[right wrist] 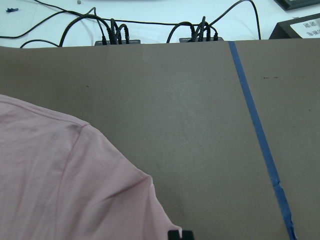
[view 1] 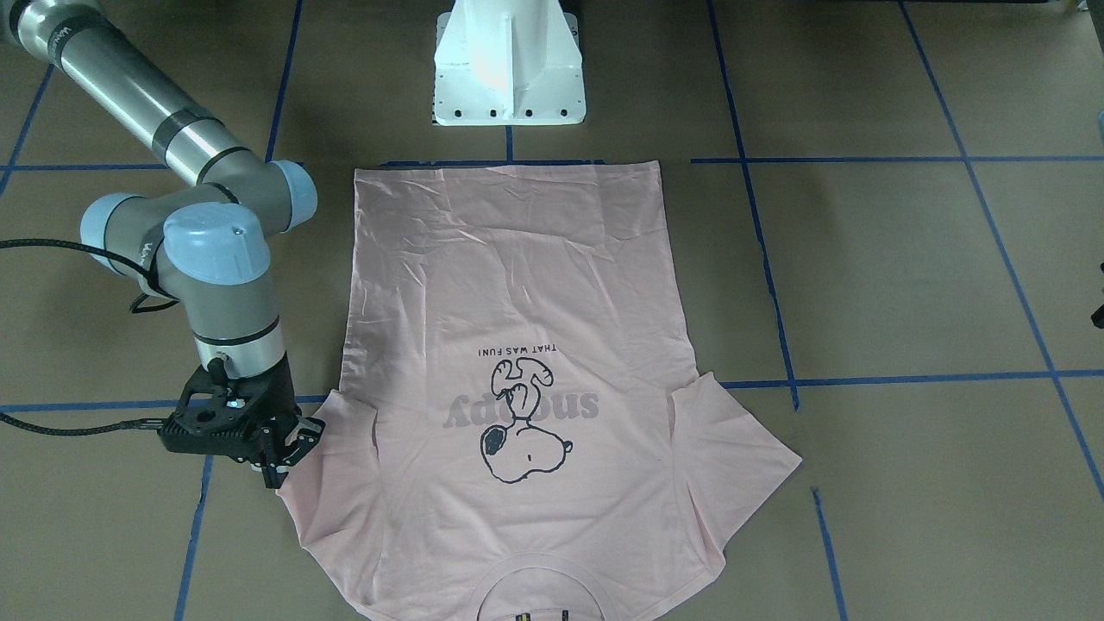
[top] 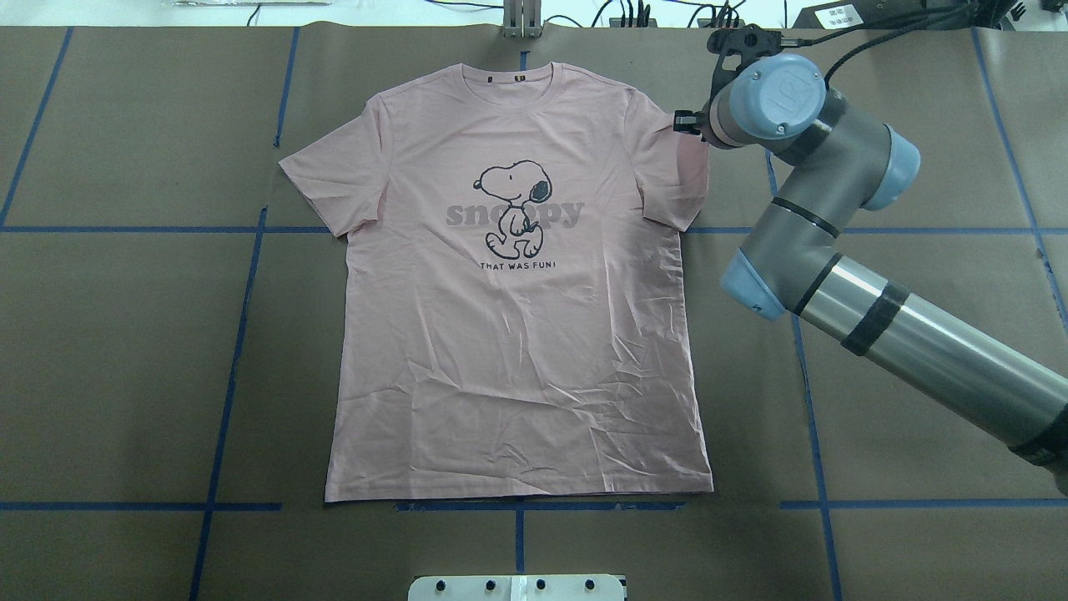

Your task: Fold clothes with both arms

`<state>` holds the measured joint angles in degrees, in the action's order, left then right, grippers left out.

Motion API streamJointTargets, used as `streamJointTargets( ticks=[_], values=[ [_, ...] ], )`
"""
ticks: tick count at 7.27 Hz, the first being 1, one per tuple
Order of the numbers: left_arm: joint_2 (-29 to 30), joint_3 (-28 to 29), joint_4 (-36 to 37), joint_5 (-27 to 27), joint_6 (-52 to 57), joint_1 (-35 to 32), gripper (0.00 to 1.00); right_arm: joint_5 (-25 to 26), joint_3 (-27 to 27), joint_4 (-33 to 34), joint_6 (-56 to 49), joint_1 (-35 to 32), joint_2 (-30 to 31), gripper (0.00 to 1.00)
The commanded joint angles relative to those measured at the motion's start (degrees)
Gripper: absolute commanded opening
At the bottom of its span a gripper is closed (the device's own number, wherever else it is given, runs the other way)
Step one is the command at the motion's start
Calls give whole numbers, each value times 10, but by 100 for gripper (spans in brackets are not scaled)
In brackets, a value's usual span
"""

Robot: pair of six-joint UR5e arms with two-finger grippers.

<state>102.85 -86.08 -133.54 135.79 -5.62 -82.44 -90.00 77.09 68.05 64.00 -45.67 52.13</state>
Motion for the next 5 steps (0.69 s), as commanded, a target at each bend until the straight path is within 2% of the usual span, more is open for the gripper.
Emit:
streamJointTargets(
  ticks=[1, 3, 4, 5],
  values=[
    [1, 1, 0, 0, 0, 0, 100, 45, 1, 88, 56, 36, -71, 0],
    [1, 1, 0, 0, 0, 0, 100, 81, -96, 82, 79, 57, -131, 0],
    [1, 1, 0, 0, -1, 0, 100, 96, -110, 81, 83, 66, -135, 0],
    [1, 1, 0, 0, -1, 0, 100, 97, -111, 80, 84, 67, -135, 31]
  ],
)
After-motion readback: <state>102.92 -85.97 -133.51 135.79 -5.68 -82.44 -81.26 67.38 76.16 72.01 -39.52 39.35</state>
